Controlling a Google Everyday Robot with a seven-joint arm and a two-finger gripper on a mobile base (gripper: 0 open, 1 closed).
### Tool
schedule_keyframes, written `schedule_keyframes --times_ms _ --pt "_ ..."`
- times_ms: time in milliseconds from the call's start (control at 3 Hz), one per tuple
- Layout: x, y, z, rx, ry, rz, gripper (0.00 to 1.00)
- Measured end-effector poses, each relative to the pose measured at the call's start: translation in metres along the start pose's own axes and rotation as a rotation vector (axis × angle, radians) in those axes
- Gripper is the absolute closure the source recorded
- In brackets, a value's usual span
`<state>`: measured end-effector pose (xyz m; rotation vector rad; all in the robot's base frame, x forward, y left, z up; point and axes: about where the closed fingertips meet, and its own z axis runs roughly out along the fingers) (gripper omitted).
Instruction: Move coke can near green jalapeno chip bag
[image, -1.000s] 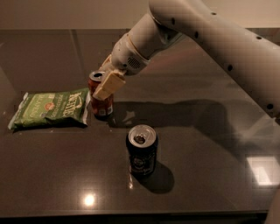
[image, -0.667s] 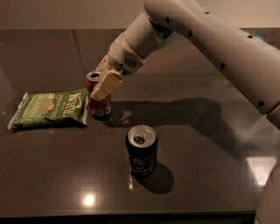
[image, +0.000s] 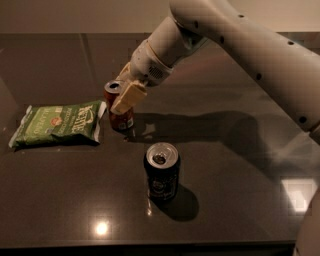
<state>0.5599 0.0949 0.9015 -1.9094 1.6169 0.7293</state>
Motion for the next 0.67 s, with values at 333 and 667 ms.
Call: schedule_keyframes --times_ms 333,667 --pt "-0.0009 0.0004 0.0018 -0.004 0.0 -0.001 0.0" --pt "-0.0009 0.0004 0.0018 -0.004 0.0 -0.001 0.0"
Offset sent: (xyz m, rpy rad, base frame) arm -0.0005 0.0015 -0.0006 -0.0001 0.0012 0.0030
